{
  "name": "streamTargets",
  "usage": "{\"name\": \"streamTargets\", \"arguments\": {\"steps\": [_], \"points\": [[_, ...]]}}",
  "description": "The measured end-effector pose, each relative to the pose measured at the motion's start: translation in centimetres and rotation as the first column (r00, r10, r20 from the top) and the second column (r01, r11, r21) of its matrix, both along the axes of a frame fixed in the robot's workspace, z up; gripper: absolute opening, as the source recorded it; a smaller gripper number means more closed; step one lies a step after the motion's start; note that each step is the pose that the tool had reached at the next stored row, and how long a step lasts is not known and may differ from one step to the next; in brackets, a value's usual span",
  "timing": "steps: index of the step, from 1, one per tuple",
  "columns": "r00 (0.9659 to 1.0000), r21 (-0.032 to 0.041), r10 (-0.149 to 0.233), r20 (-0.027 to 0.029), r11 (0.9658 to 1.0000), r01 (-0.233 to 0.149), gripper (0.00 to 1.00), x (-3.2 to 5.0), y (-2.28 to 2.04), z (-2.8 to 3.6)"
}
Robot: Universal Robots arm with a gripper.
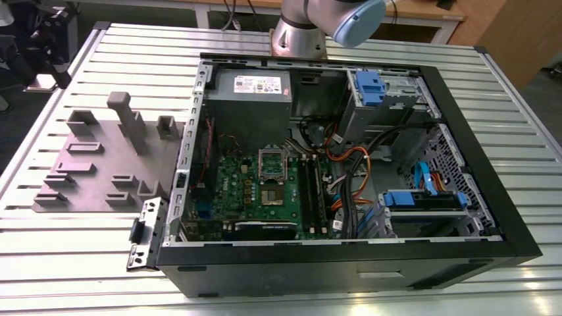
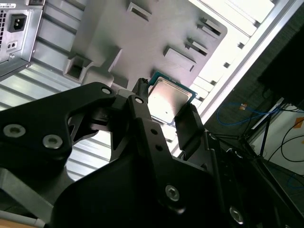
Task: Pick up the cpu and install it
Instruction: 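Pick up the cpu and move it towards the insertion slot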
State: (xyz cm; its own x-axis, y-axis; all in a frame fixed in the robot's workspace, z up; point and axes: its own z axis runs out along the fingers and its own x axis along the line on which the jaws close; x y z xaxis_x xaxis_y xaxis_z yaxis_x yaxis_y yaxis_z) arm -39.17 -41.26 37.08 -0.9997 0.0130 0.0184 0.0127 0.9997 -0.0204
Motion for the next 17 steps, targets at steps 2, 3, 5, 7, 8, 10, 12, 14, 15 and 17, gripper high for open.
{"name": "streamTargets", "arguments": {"steps": [2, 3, 5, 7, 8, 10, 12, 14, 15, 17], "points": [[1.0000, 0.0000, 0.000, 0.0000, 1.0000, 0.000, 0.47, 0.06, 0.00, 0.00], [1.0000, 0.0000, 0.000, 0.0000, 1.0000, 0.000, 0.47, 0.08, 0.00, 0.00], [1.0000, 0.0001, 0.000, 0.0001, 1.0000, 0.000, 0.47, 0.14, 0.00, 0.00], [1.0000, 0.0000, 0.000, 0.0000, 1.0000, 0.000, 0.47, 0.20, 0.00, 0.00], [1.0000, 0.0000, 0.000, 0.0000, 1.0000, 0.000, 0.47, 0.22, 0.00, 0.00], [1.0000, 0.0000, 0.000, 0.0000, 1.0000, 0.000, 0.47, 0.28, 0.00, 0.00], [1.0000, 0.0000, 0.000, 0.0000, 1.0000, 0.000, 0.47, 0.34, 0.00, 0.00], [1.0000, 0.0000, 0.000, 0.0000, 1.0000, 0.000, 0.47, 0.40, 0.00, 0.00], [1.0000, 0.0000, 0.000, 0.0000, 1.0000, 0.000, 0.47, 0.44, 0.00, 0.00], [1.0000, 0.0000, 0.000, 0.0000, 1.0000, 0.000, 0.47, 0.55, 0.00, 0.00]]}}
